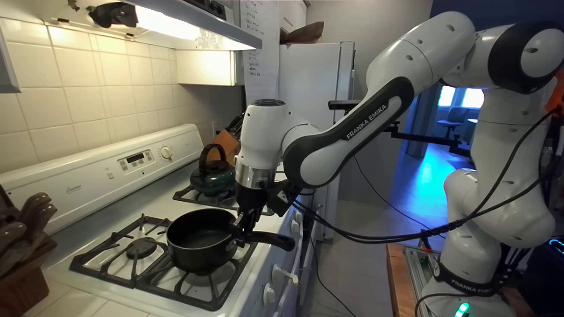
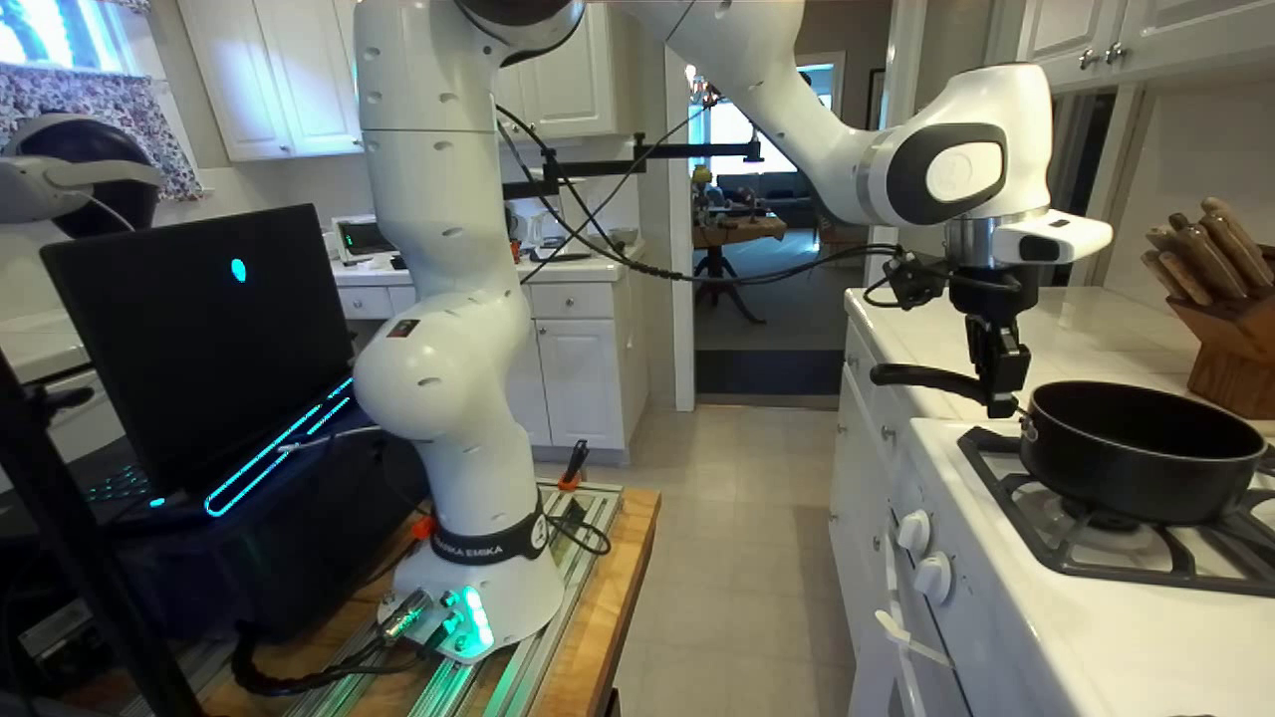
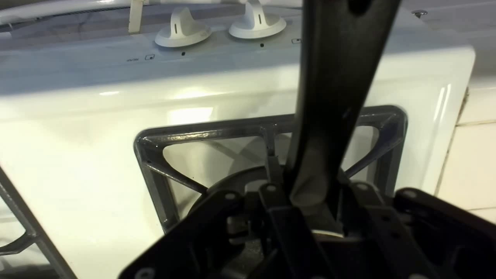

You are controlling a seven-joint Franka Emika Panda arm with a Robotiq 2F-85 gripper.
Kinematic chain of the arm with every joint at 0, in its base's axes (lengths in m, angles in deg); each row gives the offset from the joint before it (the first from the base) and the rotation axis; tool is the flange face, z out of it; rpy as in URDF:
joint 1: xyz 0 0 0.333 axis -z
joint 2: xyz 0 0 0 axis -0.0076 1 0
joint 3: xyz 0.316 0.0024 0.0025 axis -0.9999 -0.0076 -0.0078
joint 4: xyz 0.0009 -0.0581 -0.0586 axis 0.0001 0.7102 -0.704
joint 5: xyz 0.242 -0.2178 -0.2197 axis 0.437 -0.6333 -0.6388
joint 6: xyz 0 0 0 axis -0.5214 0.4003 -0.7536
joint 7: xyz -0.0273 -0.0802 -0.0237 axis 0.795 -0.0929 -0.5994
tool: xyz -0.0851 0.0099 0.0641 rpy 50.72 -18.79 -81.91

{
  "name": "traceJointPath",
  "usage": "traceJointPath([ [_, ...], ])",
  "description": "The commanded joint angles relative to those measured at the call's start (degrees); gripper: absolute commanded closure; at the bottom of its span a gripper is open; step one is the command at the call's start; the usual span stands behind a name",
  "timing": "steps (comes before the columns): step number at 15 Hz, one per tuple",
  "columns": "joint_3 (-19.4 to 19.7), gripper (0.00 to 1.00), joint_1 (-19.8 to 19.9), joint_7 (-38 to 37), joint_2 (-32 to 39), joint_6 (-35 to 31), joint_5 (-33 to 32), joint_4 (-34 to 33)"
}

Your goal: Move the black pot to the left

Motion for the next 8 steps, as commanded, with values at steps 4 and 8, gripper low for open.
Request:
traceJointPath([
  [4,0.2,0.92,-0.3,0.7,0.8,1.9,0.1,-1.8],
  [8,0.2,0.92,-0.3,0.7,0.5,1.9,0.0,-1.7],
])
